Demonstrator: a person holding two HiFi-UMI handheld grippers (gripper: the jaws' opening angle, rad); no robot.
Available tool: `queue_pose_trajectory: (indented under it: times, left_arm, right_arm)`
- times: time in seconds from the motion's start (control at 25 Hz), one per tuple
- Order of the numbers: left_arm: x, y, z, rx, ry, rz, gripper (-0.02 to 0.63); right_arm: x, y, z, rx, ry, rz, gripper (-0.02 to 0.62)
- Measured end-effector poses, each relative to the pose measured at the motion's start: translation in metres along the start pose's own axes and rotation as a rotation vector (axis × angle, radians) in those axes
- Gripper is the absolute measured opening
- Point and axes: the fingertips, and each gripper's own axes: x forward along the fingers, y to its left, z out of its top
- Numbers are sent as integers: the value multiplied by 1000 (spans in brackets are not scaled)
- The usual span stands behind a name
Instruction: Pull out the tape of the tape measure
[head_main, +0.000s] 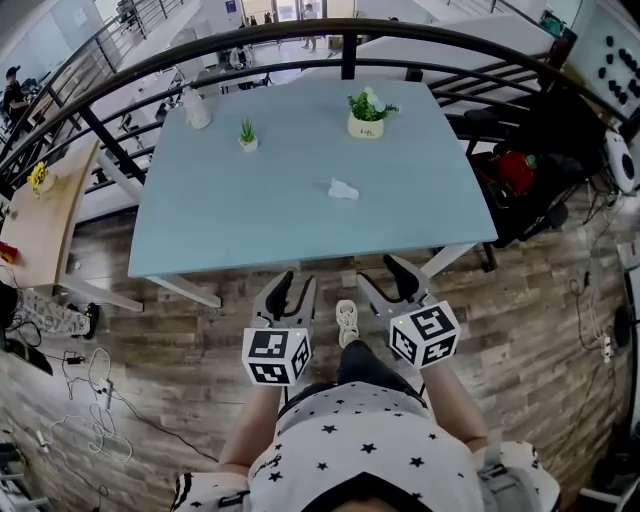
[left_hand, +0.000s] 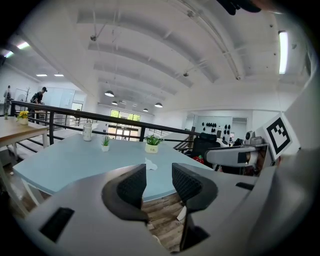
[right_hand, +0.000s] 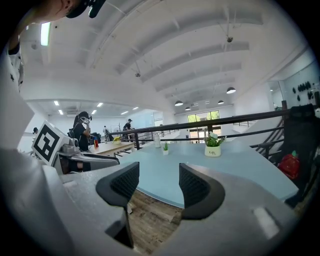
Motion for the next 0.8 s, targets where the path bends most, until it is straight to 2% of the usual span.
queue_pose_trajectory:
  times: [0.36,0.8]
  left_arm:
    - [77,29,28,-21,7,8,141]
    - [160,59,53,-59,27,33,141]
  right_arm:
    - [72,-51,25,-43,45,42,232]
    - [151,-109,36,-89,135,90,232]
